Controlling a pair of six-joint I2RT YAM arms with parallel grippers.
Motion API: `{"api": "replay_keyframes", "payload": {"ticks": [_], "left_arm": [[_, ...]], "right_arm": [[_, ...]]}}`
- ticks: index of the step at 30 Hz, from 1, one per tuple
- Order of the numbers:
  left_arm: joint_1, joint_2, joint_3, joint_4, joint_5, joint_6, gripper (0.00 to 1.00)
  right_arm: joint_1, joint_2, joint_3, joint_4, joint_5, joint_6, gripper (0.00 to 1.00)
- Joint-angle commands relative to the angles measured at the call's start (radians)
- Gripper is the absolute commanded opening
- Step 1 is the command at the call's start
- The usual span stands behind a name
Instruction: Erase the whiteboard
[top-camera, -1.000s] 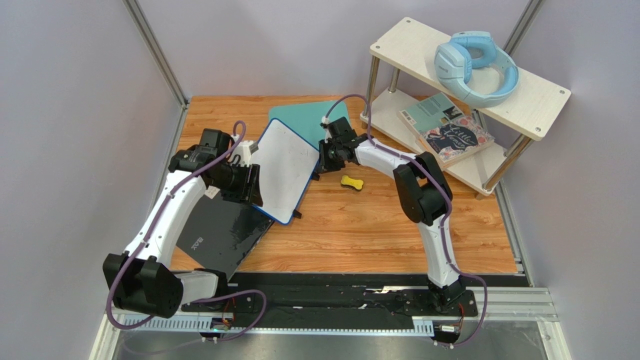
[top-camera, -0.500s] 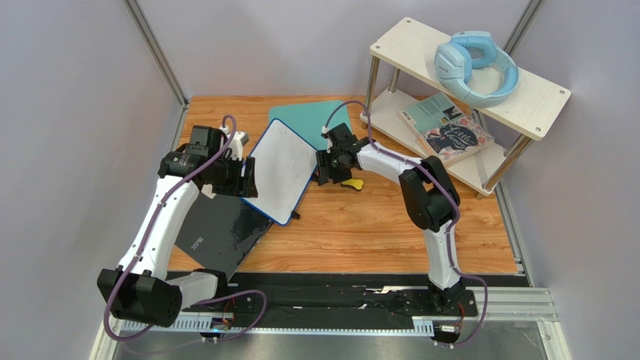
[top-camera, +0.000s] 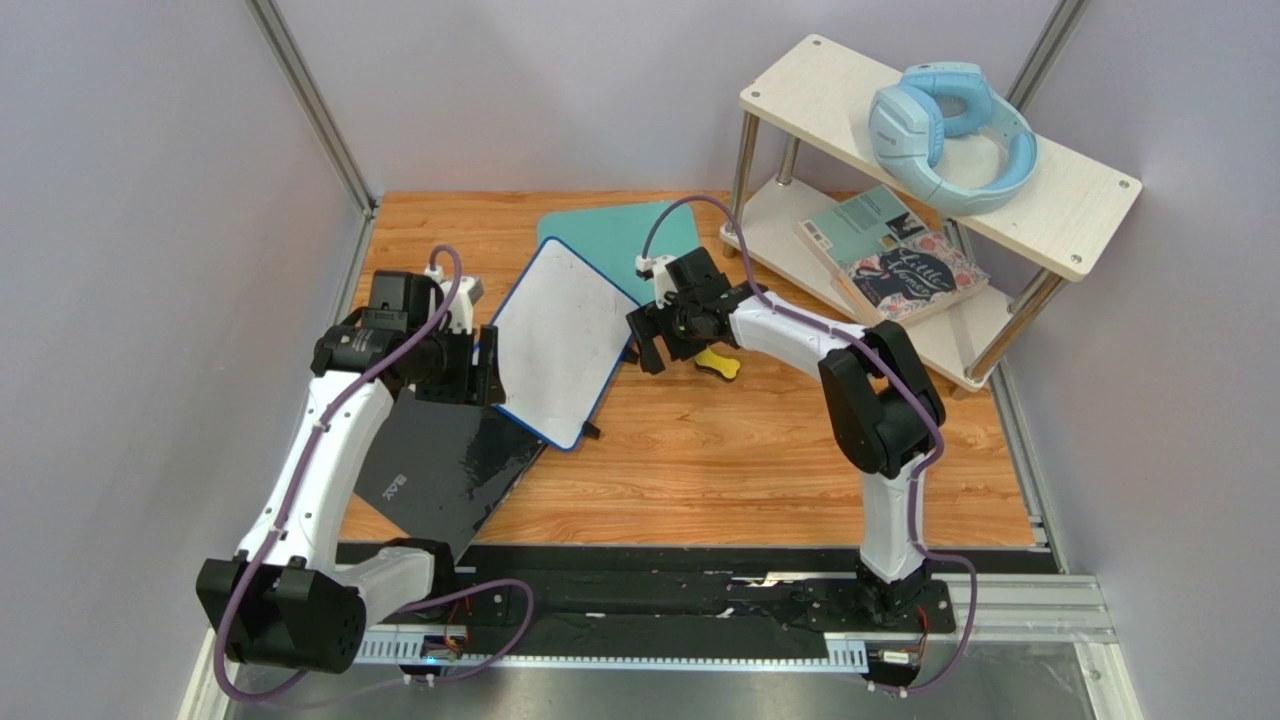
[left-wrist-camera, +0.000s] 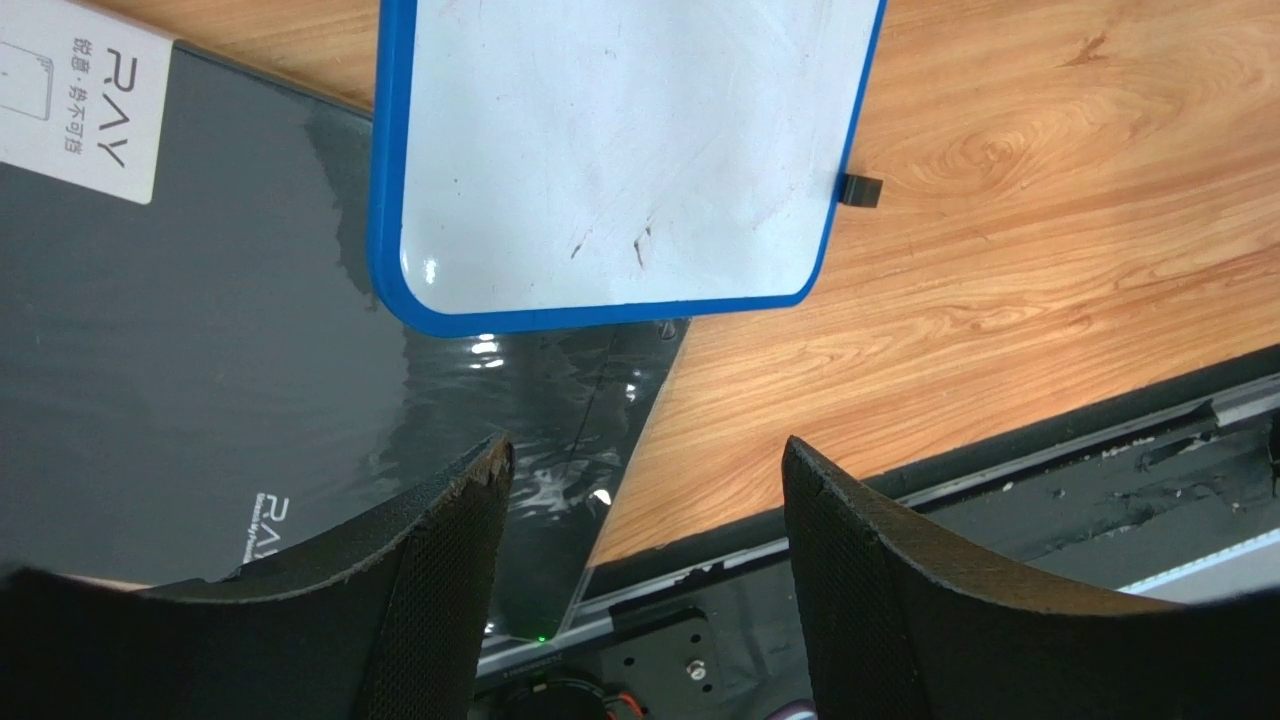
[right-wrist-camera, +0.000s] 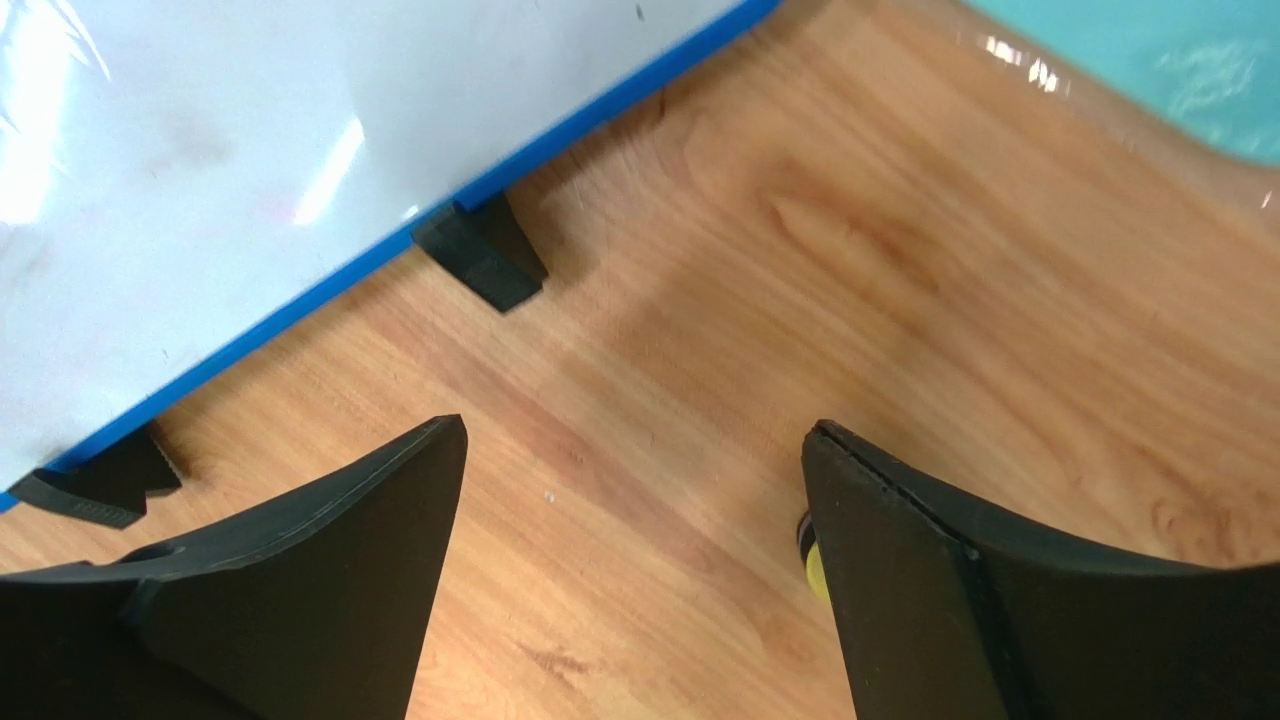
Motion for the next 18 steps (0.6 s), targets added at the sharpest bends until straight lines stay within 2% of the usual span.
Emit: {"api": "replay_keyframes", "payload": {"ticks": [1, 8, 12, 14, 17, 18], "left_arm": [[0.009, -0.008, 0.008, 0.029, 0.007, 0.003, 0.71], [0.010, -0.008, 0.006, 0.027, 0.010, 0.002, 0.71], [0.012, -0.011, 0.006, 0.025, 0.016, 0.005, 0.69], [0.010, -0.013, 0.006, 0.024, 0.016, 0.006, 0.69], [0.012, -0.014, 0.006, 0.022, 0.015, 0.006, 0.68], [0.012, -0.014, 0.008, 0.021, 0.013, 0.006, 0.68]], "right_arm": [[0.006, 0.053, 0.077, 0.089, -0.048, -0.095, 0.86], [0.026, 0.110, 0.122, 0.098, -0.077, -0.125, 0.82], [0.029, 0.151, 0.165, 0.093, -0.077, -0.107, 0.70], [0.031, 0.164, 0.186, 0.095, -0.083, -0.102, 0.68], [0.042, 0.188, 0.209, 0.096, -0.074, -0.098, 0.54], [0.043, 0.197, 0.212, 0.095, -0.068, -0.098, 0.53]]}}
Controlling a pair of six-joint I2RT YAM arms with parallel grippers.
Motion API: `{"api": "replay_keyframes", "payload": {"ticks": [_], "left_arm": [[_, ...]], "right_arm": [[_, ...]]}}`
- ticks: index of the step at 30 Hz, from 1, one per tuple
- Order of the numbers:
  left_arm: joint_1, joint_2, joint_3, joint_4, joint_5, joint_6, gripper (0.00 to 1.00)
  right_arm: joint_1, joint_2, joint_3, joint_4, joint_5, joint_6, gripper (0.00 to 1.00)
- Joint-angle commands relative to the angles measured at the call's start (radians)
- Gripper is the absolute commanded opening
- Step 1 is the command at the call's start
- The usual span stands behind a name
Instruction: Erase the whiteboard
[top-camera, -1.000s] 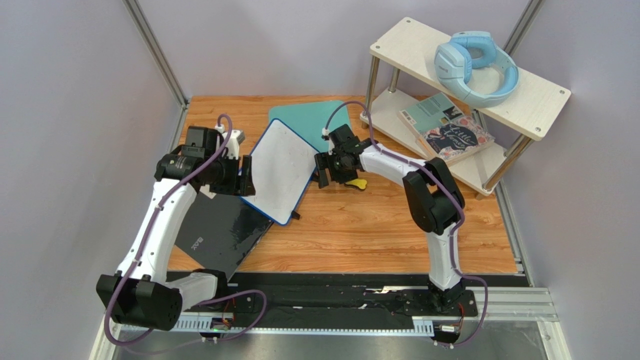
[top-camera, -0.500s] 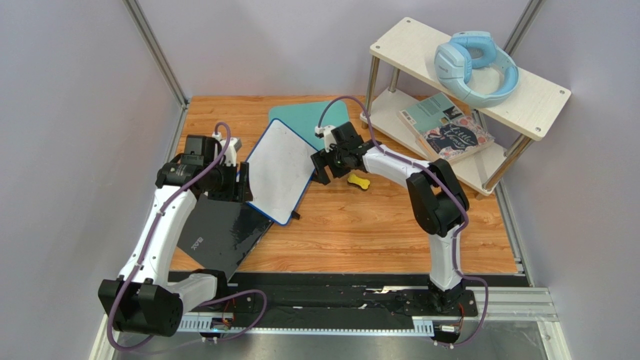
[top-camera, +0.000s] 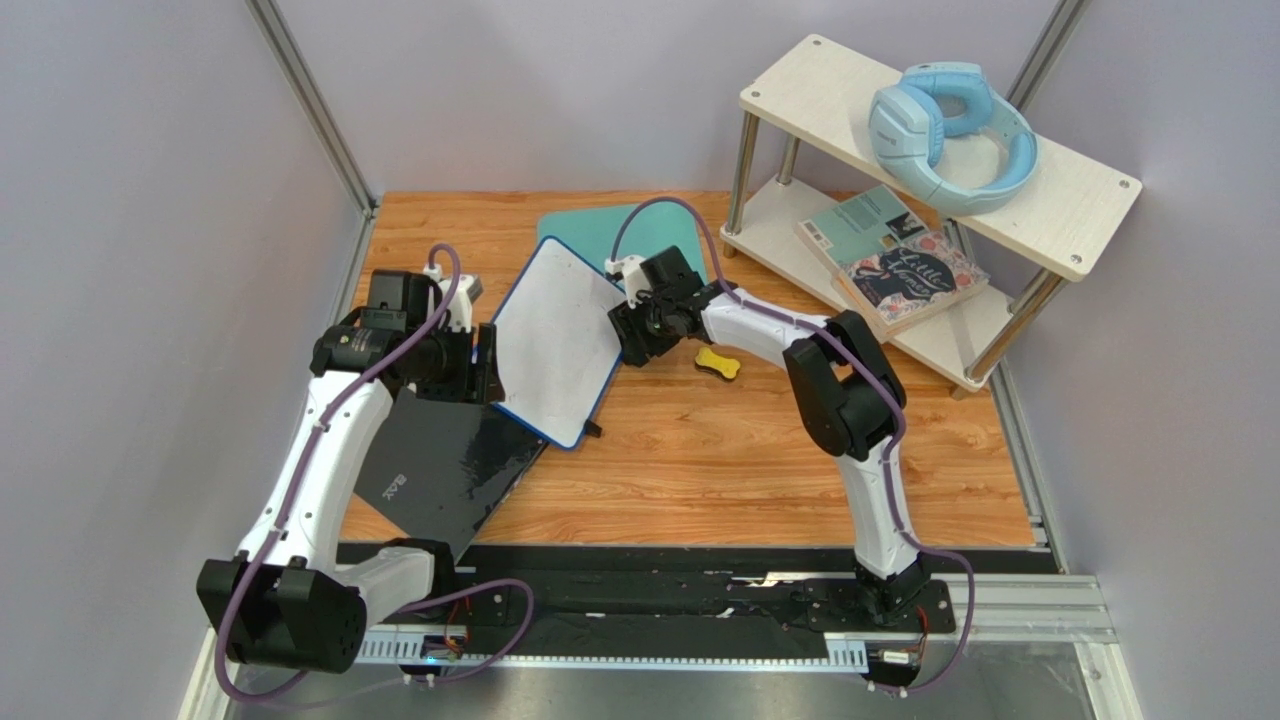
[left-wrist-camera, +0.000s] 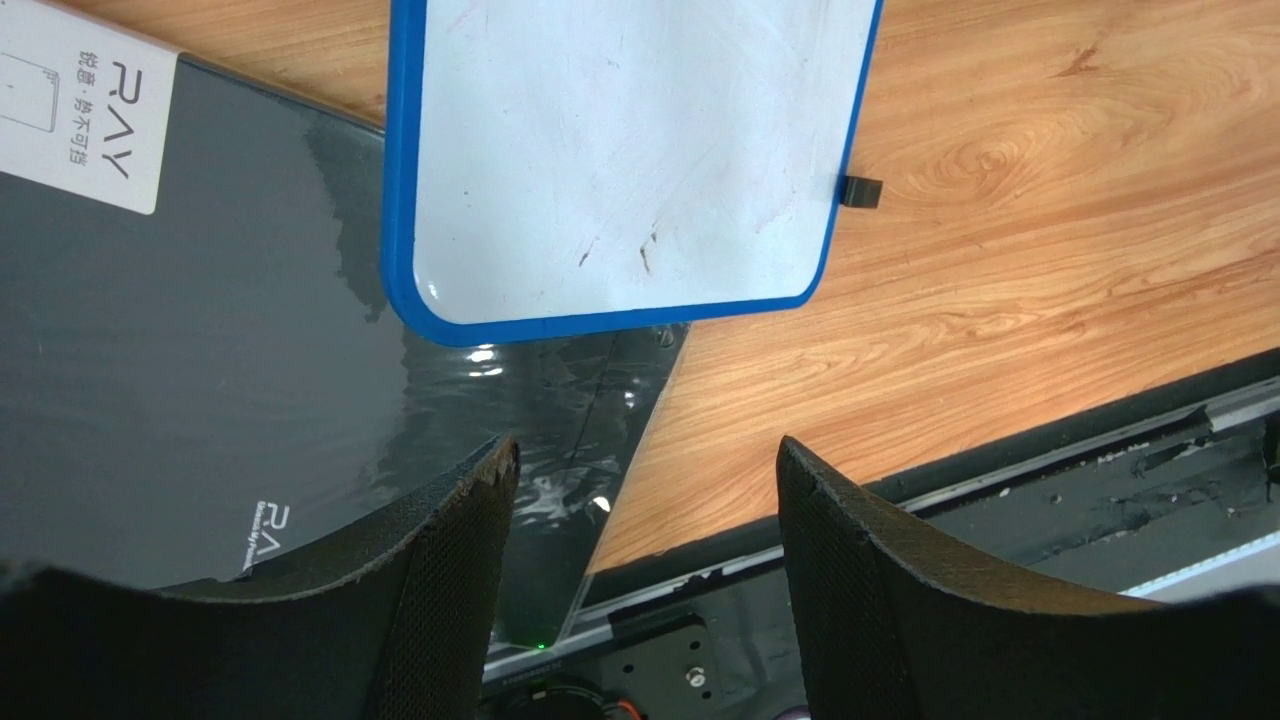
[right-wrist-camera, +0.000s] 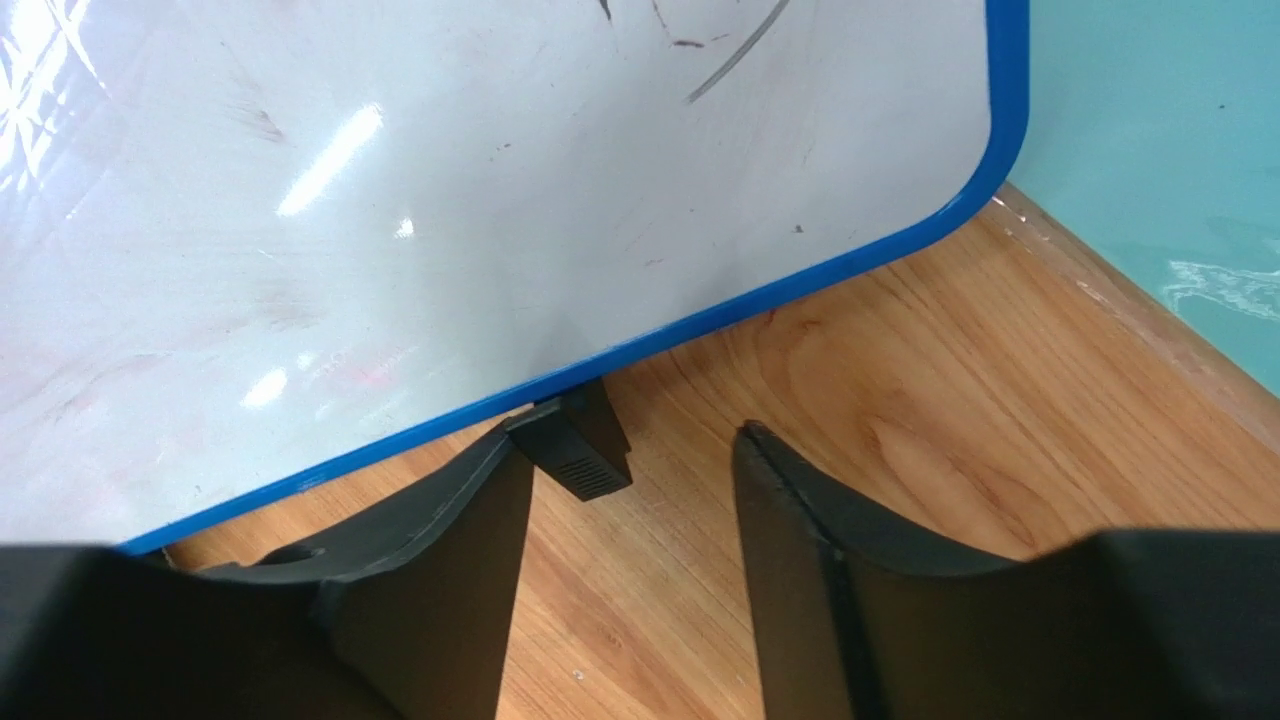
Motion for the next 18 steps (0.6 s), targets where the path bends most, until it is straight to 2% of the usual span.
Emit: {"api": "replay_keyframes", "payload": {"ticks": [1, 2, 4, 6, 12, 18], "left_arm": [[0.005, -0.014, 0.008, 0.011, 0.007, 0.007, 0.68], [0.005, -0.014, 0.008, 0.010, 0.008, 0.007, 0.68], [0.005, -0.014, 0.008, 0.010, 0.010, 0.007, 0.68], [0.005, -0.014, 0.008, 0.010, 0.010, 0.007, 0.68], [0.005, -0.016, 0.011, 0.007, 0.011, 0.006, 0.68], [0.005, -0.020, 0.011, 0.008, 0.011, 0.006, 0.68]], "right_arm": [[0.014, 0.033, 0.059, 0.037, 0.006, -0.004, 0.53], [0.014, 0.038, 0.062, 0.035, 0.009, -0.001, 0.53], [0.014, 0.044, 0.062, 0.040, 0.013, 0.002, 0.37], [0.015, 0.050, 0.061, 0.038, 0.015, 0.002, 0.28], [0.018, 0.036, 0.026, 0.053, 0.024, 0.005, 0.16], [0.020, -0.011, -0.040, 0.081, 0.047, 0.008, 0.10]]}}
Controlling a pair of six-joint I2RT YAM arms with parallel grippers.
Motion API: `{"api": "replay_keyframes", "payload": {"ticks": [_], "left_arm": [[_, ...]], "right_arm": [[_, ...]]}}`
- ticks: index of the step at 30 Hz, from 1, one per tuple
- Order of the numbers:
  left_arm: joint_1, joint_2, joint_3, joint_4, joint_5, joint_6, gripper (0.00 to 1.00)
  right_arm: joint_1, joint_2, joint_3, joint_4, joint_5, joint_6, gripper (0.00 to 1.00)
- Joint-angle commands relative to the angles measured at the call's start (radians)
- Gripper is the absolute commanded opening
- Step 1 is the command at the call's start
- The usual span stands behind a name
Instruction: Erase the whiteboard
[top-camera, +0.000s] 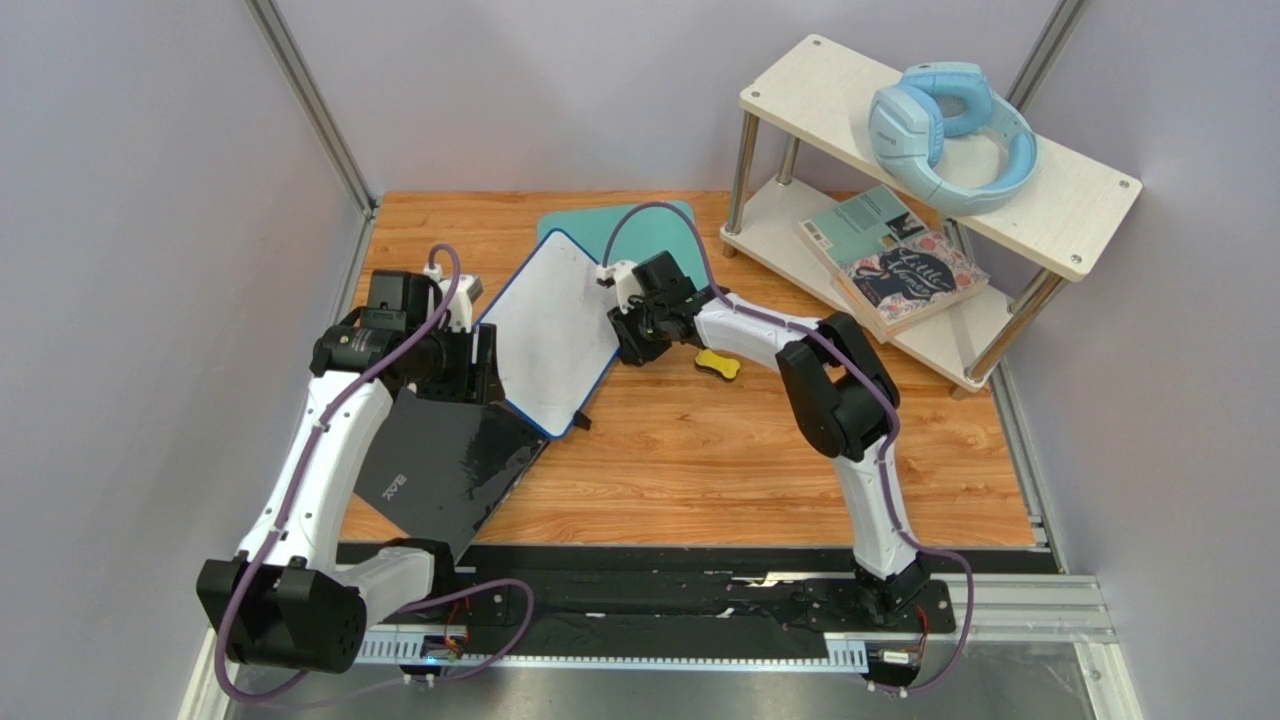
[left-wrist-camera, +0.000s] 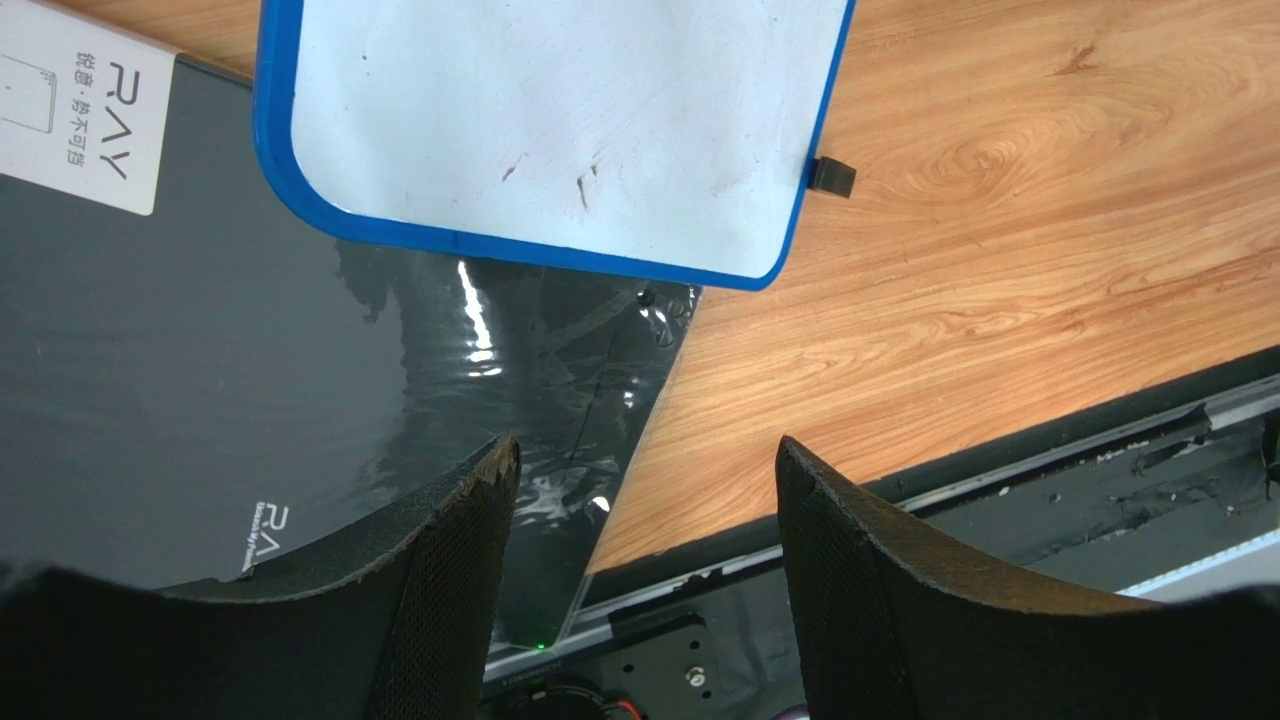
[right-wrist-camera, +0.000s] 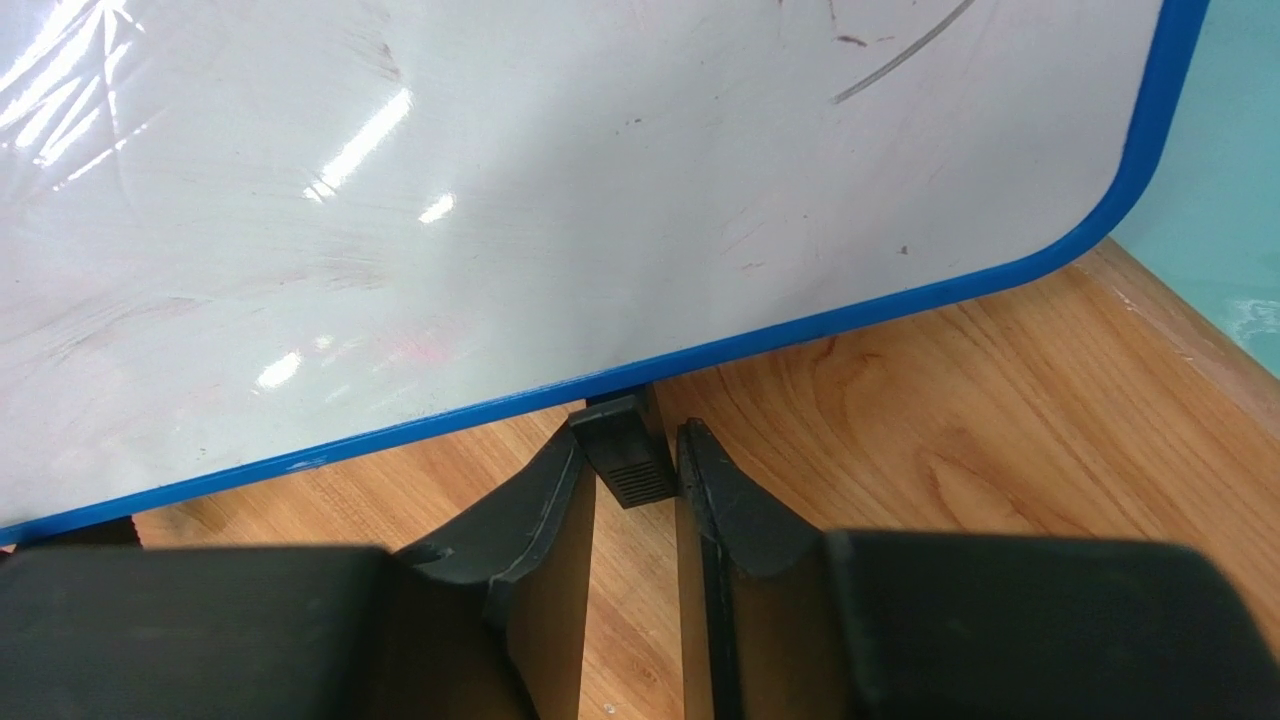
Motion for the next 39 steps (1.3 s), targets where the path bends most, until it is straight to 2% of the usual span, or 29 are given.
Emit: {"api": "replay_keyframes", "payload": {"ticks": [1, 10, 14, 20, 28, 33, 36, 39], "left_arm": [[0.005, -0.020, 0.011, 0.008, 0.008, 0.004, 0.68], [0.005, -0.025, 0.010, 0.009, 0.016, 0.001, 0.68], [0.005, -0.023, 0.007, 0.018, 0.028, -0.002, 0.68], [0.005, -0.020, 0.002, 0.030, 0.048, -0.006, 0.68], [0.005, -0.033, -0.001, 0.038, 0.074, -0.004, 0.68], [0.005, -0.037, -0.001, 0.038, 0.083, -0.002, 0.68], [0.005, -0.045, -0.001, 0.040, 0.083, -0.002, 0.68], [0.005, -0.048, -0.001, 0.040, 0.080, -0.002, 0.68]], "right_arm": [[0.004, -0.047, -0.083, 0.073, 0.061, 0.009, 0.10], [0.004, -0.170, -0.254, 0.130, 0.281, 0.062, 0.04], [0.004, -0.217, -0.313, 0.113, 0.366, 0.148, 0.00], [0.001, -0.302, -0.419, 0.105, 0.438, 0.246, 0.00], [0.010, -0.455, -0.583, 0.088, 0.389, 0.322, 0.00], [0.060, -0.484, -0.597, 0.047, 0.332, 0.312, 0.00], [0.091, -0.480, -0.587, 0.019, 0.314, 0.299, 0.04], [0.120, -0.471, -0.576, -0.005, 0.315, 0.285, 0.26]]}}
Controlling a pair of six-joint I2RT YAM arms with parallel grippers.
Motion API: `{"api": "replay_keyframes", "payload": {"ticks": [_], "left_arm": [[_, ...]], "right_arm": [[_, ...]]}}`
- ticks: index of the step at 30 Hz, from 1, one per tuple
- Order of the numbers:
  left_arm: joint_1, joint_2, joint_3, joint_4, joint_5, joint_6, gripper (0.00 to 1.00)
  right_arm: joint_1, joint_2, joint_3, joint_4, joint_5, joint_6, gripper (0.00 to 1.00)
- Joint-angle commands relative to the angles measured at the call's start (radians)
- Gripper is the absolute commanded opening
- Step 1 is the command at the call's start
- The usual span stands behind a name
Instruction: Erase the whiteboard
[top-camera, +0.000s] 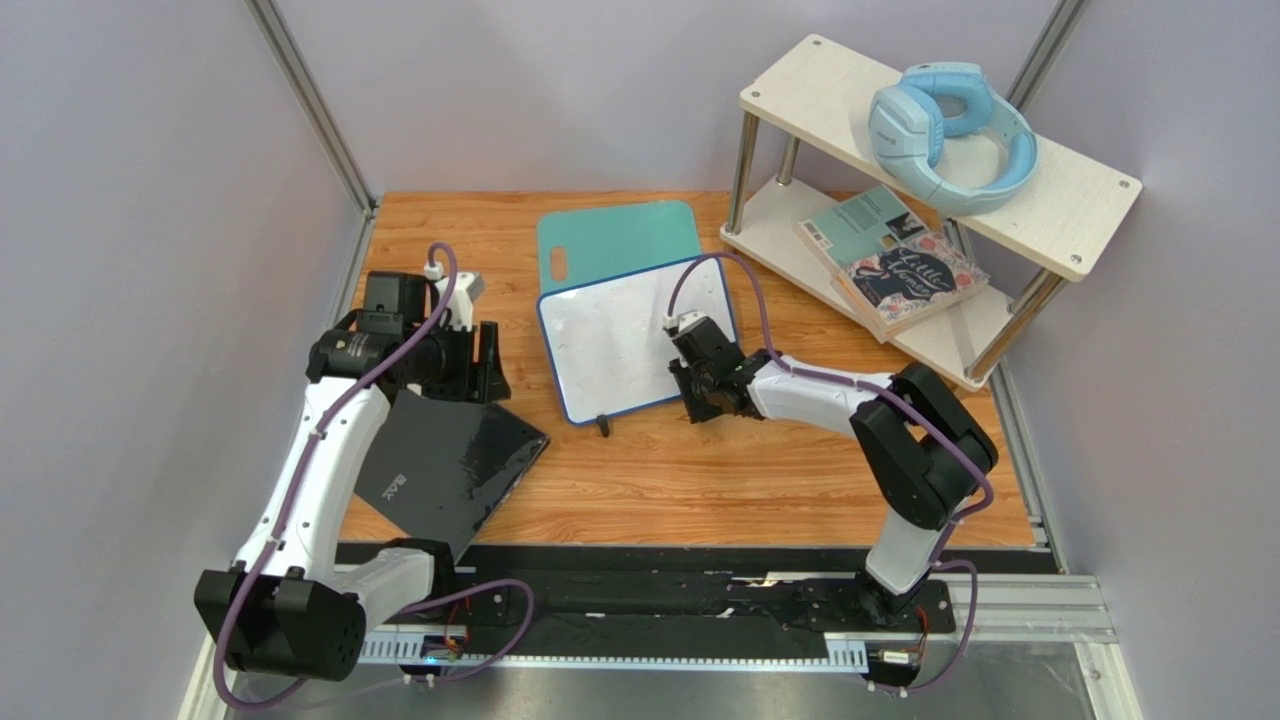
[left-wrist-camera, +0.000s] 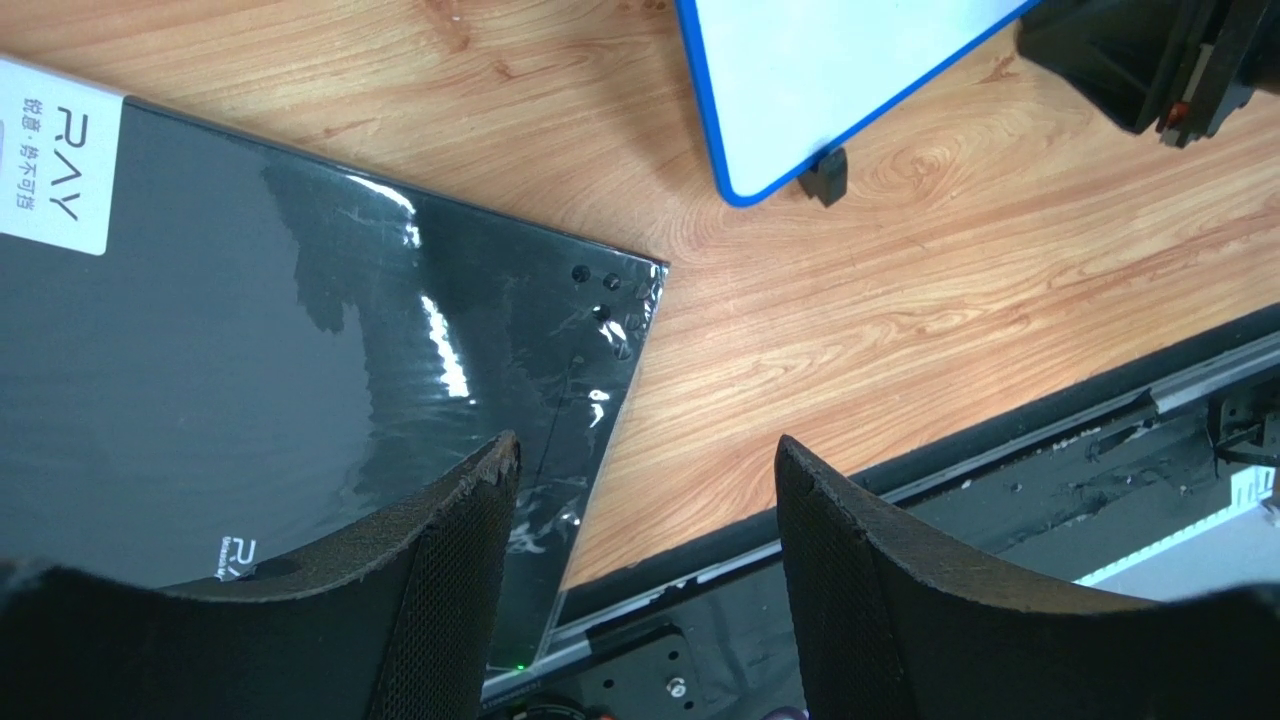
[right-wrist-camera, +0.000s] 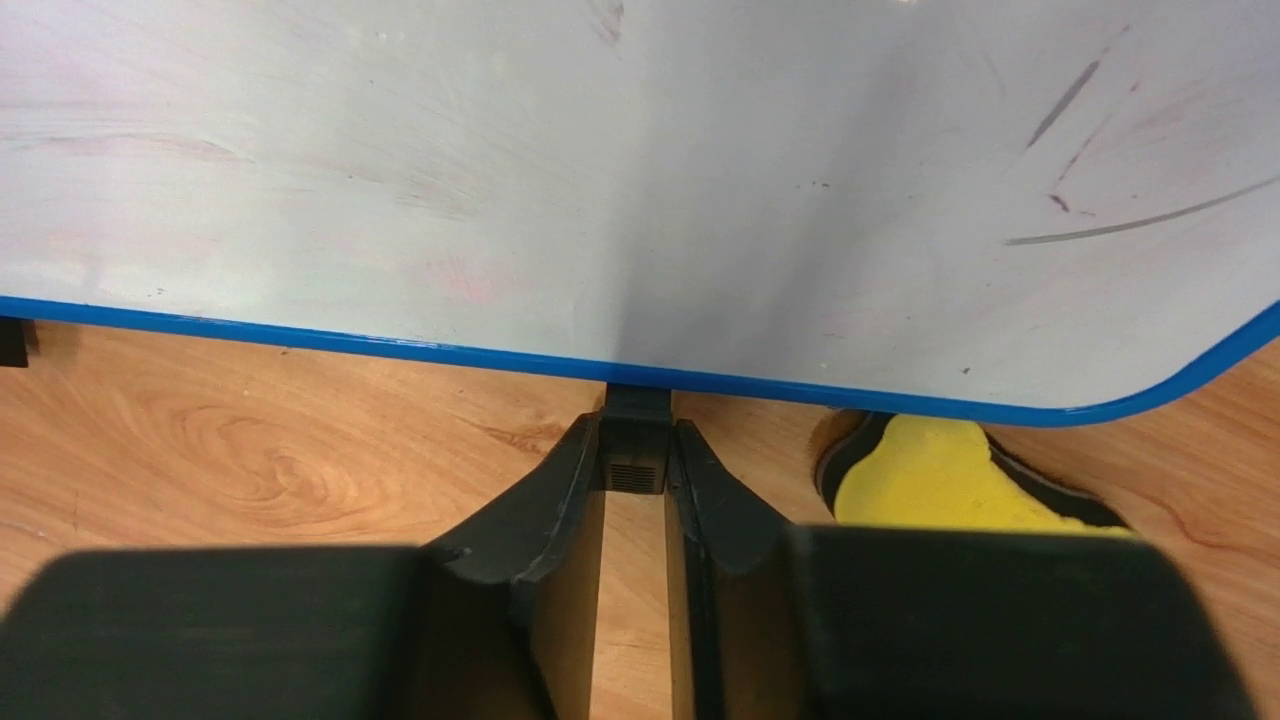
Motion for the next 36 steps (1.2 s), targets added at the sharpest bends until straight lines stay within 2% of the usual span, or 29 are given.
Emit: {"api": "replay_keyframes", "payload": {"ticks": [1, 3, 5, 12, 18, 22, 23, 24, 29, 36], "left_arm": [[0.005, -0.025, 0.000, 0.023, 0.018, -0.002, 0.68], [0.007, -0.024, -0.001, 0.024, 0.016, -0.003, 0.68], [0.005, -0.024, -0.001, 0.026, 0.018, -0.003, 0.68], [0.005, -0.028, -0.001, 0.030, 0.033, -0.006, 0.68], [0.005, -0.042, 0.023, 0.036, 0.071, -0.005, 0.68], [0.005, -0.056, 0.046, 0.068, 0.127, -0.042, 0.69], [0.005, -0.061, 0.048, 0.087, 0.134, -0.057, 0.77], [0.005, -0.074, 0.049, 0.096, 0.148, -0.060, 0.99], [0.005, -0.093, 0.040, 0.130, 0.151, -0.069, 0.99], [0.005, -0.105, 0.016, 0.173, 0.192, -0.083, 0.99]], "right_arm": [[0.056, -0.030, 0.021, -0.063, -0.047, -0.021, 0.42], [0.075, -0.041, 0.018, -0.063, -0.056, -0.039, 0.60], [0.096, -0.050, 0.018, -0.060, -0.063, -0.053, 0.68], [0.118, -0.050, 0.052, -0.088, -0.047, -0.073, 0.71], [0.126, -0.142, 0.021, -0.073, -0.070, -0.086, 0.71], [0.124, -0.217, 0.018, -0.122, -0.017, -0.058, 0.72], [0.121, -0.243, 0.006, -0.135, -0.006, -0.047, 0.75], [0.119, -0.296, 0.001, -0.140, 0.003, -0.028, 0.78], [0.087, -0.484, -0.004, -0.180, 0.059, 0.013, 0.99], [-0.017, -0.647, 0.032, -0.234, 0.080, 0.025, 1.00]]}}
